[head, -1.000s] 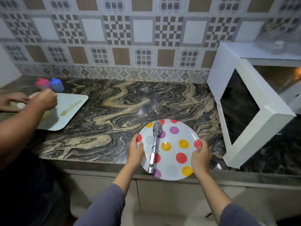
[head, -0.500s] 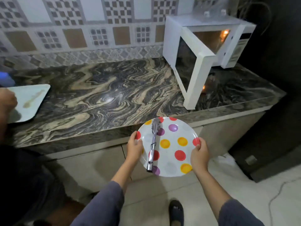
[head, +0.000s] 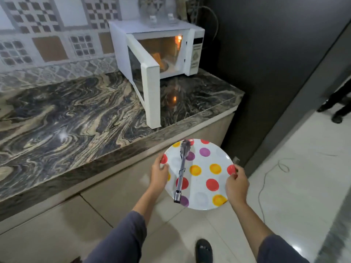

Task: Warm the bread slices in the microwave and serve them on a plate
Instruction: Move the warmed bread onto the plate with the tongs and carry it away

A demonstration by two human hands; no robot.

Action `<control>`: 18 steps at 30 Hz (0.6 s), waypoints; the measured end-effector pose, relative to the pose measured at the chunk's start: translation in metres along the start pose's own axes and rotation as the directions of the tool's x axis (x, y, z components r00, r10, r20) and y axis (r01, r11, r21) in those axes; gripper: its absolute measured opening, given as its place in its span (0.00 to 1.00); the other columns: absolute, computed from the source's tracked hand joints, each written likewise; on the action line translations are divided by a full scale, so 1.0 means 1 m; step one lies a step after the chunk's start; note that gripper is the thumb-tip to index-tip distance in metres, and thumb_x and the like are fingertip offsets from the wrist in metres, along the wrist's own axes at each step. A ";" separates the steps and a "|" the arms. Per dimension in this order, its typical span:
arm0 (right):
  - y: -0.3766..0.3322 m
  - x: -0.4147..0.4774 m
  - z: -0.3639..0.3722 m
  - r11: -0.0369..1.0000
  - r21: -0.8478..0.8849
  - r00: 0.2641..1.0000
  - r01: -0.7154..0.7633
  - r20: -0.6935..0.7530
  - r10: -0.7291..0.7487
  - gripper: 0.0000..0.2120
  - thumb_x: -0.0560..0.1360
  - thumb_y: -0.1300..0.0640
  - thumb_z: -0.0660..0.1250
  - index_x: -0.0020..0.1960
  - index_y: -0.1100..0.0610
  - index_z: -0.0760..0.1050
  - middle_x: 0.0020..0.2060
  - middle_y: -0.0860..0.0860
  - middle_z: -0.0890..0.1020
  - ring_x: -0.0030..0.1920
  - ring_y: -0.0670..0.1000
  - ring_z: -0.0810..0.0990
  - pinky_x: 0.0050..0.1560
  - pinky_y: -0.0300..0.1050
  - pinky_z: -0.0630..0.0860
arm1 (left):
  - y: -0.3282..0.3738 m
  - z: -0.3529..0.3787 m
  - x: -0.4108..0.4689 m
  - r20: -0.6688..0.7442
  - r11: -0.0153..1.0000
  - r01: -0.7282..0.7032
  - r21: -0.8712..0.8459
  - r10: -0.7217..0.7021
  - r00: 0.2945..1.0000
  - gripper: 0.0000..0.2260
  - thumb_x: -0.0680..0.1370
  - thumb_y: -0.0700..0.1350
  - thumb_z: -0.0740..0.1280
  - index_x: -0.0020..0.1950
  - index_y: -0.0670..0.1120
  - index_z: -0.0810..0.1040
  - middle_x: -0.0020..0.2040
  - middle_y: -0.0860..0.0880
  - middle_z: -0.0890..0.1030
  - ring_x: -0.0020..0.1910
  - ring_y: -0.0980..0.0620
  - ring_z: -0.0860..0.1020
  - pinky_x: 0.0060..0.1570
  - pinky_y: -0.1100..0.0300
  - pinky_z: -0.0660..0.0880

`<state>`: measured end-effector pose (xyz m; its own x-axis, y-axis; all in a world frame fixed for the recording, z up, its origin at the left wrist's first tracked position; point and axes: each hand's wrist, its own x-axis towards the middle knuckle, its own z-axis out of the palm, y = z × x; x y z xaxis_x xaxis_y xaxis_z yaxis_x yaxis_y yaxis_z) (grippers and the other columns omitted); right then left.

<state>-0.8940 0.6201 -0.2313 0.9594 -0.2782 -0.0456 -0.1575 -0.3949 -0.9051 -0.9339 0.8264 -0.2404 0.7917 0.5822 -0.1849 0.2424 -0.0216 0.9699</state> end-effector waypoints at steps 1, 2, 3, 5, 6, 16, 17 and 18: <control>0.000 0.011 -0.007 1.000 0.003 1.000 -0.011 -0.011 0.011 0.17 0.77 0.70 0.53 0.60 0.61 0.73 0.55 0.59 0.78 0.56 0.60 0.76 0.53 0.47 0.73 | 0.005 0.013 0.004 0.014 1.000 -0.002 0.004 0.002 1.000 0.17 0.76 0.29 0.56 0.64 0.37 0.70 0.42 0.52 0.74 0.33 0.60 0.71 0.24 0.76 0.67; -0.001 0.022 -0.012 1.000 0.006 1.000 -0.019 -0.017 0.019 0.17 0.77 0.70 0.52 0.61 0.62 0.72 0.55 0.60 0.78 0.57 0.59 0.76 0.52 0.44 0.71 | 0.010 0.026 0.009 0.029 1.000 -0.005 0.008 0.005 1.000 0.17 0.77 0.30 0.56 0.64 0.37 0.70 0.42 0.52 0.74 0.35 0.60 0.71 0.26 0.78 0.67; -0.002 0.035 -0.017 0.999 0.009 0.999 -0.030 -0.022 0.031 0.16 0.77 0.70 0.52 0.61 0.62 0.72 0.56 0.60 0.78 0.56 0.59 0.75 0.51 0.43 0.70 | 0.015 0.039 0.014 0.040 1.000 -0.013 0.006 0.013 0.999 0.17 0.77 0.29 0.56 0.65 0.37 0.70 0.44 0.52 0.75 0.37 0.60 0.71 0.28 0.79 0.67; -0.004 0.062 -0.024 0.999 0.020 0.999 -0.040 -0.030 0.040 0.16 0.77 0.70 0.52 0.61 0.63 0.72 0.56 0.60 0.77 0.53 0.56 0.75 0.49 0.41 0.69 | 0.026 0.065 0.027 0.055 0.999 -0.037 0.000 0.037 0.998 0.16 0.77 0.29 0.57 0.64 0.37 0.71 0.48 0.50 0.75 0.43 0.55 0.73 0.32 0.81 0.67; -0.005 0.078 -0.027 0.999 0.022 0.999 -0.034 -0.033 0.035 0.16 0.77 0.70 0.53 0.61 0.63 0.72 0.56 0.60 0.78 0.52 0.55 0.74 0.49 0.41 0.69 | 0.030 0.078 0.037 0.056 0.999 -0.045 -0.004 0.046 0.997 0.16 0.76 0.29 0.57 0.63 0.38 0.72 0.48 0.50 0.75 0.46 0.53 0.73 0.33 0.81 0.67; -0.030 0.258 -0.022 0.995 -0.054 0.990 0.086 0.118 -0.079 0.15 0.76 0.69 0.55 0.60 0.60 0.72 0.50 0.58 0.78 0.47 0.54 0.73 0.46 0.42 0.67 | 0.073 0.190 0.153 -0.046 0.999 -0.025 -0.026 0.024 0.999 0.16 0.77 0.32 0.59 0.64 0.40 0.72 0.52 0.46 0.77 0.52 0.49 0.75 0.46 0.64 0.69; -0.035 0.273 -0.018 0.993 -0.063 0.986 0.104 0.135 -0.094 0.15 0.76 0.69 0.55 0.60 0.61 0.72 0.50 0.58 0.78 0.47 0.53 0.73 0.46 0.41 0.66 | 0.075 0.195 0.164 -0.067 1.000 -0.007 -0.025 0.006 0.998 0.17 0.77 0.33 0.59 0.65 0.41 0.72 0.53 0.44 0.78 0.51 0.48 0.75 0.47 0.62 0.68; -0.039 0.285 -0.013 0.990 -0.073 0.983 0.120 0.152 -0.108 0.15 0.76 0.69 0.56 0.60 0.61 0.72 0.50 0.59 0.78 0.46 0.53 0.72 0.46 0.41 0.66 | 0.077 0.199 0.173 -0.085 1.000 0.017 -0.025 -0.019 0.996 0.17 0.78 0.35 0.59 0.66 0.43 0.71 0.54 0.43 0.78 0.50 0.47 0.75 0.46 0.60 0.68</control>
<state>-0.6173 0.5443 -0.2035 0.9951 -0.0978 -0.0116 -0.0581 -0.4884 -0.8707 -0.6667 0.7642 -0.2294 0.7364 0.6495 -0.1891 0.2417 0.0084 0.9703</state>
